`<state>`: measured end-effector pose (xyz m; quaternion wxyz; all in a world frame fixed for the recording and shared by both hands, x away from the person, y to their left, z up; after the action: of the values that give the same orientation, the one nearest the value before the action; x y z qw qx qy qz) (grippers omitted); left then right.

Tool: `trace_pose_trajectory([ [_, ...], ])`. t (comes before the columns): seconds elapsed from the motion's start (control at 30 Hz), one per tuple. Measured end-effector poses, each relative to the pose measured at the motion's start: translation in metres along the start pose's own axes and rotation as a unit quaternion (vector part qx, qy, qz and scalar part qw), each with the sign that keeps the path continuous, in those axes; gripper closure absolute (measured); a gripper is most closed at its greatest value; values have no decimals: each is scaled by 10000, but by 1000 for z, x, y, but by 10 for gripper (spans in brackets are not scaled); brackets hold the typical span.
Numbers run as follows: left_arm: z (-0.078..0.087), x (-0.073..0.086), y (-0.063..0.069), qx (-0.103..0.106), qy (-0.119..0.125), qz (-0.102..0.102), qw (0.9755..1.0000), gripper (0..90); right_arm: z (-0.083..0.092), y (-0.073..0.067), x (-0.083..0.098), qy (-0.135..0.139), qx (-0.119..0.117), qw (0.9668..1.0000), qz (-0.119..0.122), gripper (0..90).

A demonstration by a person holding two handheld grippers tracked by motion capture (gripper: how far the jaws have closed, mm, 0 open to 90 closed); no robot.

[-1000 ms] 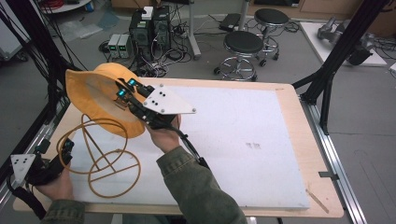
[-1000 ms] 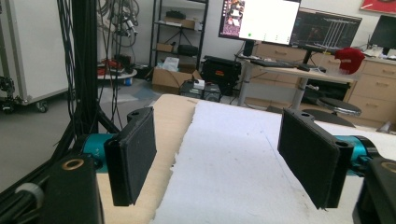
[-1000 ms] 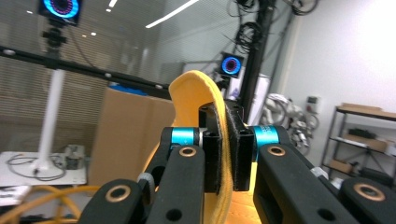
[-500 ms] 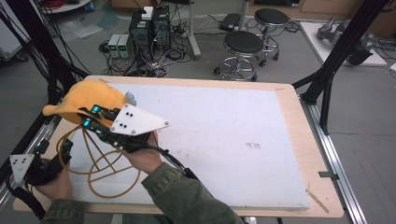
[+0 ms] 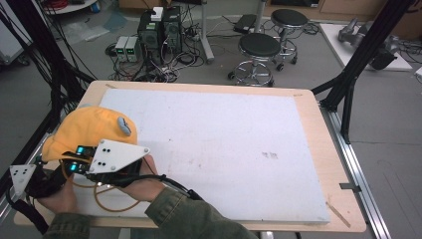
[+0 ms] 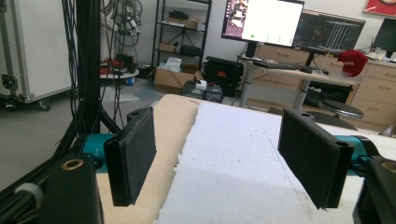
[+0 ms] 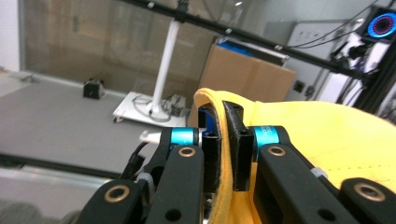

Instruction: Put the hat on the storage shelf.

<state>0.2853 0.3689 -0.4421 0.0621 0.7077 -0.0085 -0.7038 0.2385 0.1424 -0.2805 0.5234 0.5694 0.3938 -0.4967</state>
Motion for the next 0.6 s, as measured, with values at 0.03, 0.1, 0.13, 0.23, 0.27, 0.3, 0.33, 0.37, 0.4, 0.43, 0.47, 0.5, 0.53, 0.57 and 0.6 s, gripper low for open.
trace_pose_trajectory([
  [0.03, 0, 0, 0, 0, 0, 0, 10000, 279, 0, -2, 1, -49, -56, 10000, -17, 857],
  [0.1, 0, 0, 0, 2, -12, -6, 10000, 278, -1, -4, 3, -149, -177, 9997, -36, 857],
  [0.13, 0, 0, 0, 12, -14, -12, 10000, 279, -1, -5, 4, -209, -231, 9995, -20, 856],
  [0.23, 0, 0, 1, 11, -6, -18, 10000, 278, -1, -7, 9, -435, -430, 9981, -33, 854],
  [0.27, 0, 0, 1, 11, 0, -17, 10000, 278, -1, -8, 11, -496, -476, 9976, -51, 853],
  [0.3, 0, 0, 1, 11, 0, -17, 10000, 278, -1, -8, 11, -496, -476, 9976, -51, 853],
  [0.33, 0, 0, 1, 9, -9, -23, 10000, 279, -2, -9, 16, -660, -603, 9960, -68, 852],
  [0.37, 0, 0, 1, 8, -5, -21, 10000, 279, -2, -10, 18, -707, -653, 9953, -53, 852],
  [0.4, 0, 0, 1, 6, -12, -22, 10000, 279, -2, -12, 19, -759, -712, 9946, -44, 851],
  [0.43, 0, 0, 1, 6, -12, -22, 10000, 278, -2, -13, 21, -797, -741, 9941, -25, 849],
  [0.47, 0, 0, 1, 3, -13, -18, 10000, 279, -2, -14, 22, -825, -762, 9937, 13, 849],
  [0.5, 0, 0, 1, 3, -13, -18, 10000, 278, -2, -14, 22, -825, -762, 9937, 13, 849],
  [0.53, 0, 0, 1, 7, -11, -22, 10000, 278, -2, -16, 23, -843, -774, 9934, 37, 848],
  [0.57, 0, 0, 1, 3, -16, -26, 10000, 278, -2, -17, 24, -864, -783, 9932, 38, 847],
  [0.6, 0, 0, 1, 7, -11, -27, 10000, 278, -2, -17, 25, -879, -793, 9930, 44, 846],
])
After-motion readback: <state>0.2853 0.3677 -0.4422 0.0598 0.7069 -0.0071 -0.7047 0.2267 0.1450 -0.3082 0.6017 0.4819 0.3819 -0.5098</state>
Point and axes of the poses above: each handheld gripper's, and its own axes: z roughly backward along the jaws, x roughly out of its underside, y roughly to its right, the point moved 5 cm from there along -z, roughly forward along the jaws, and after that the axes turned 4 degrees about -z, right-handed, at the moved point
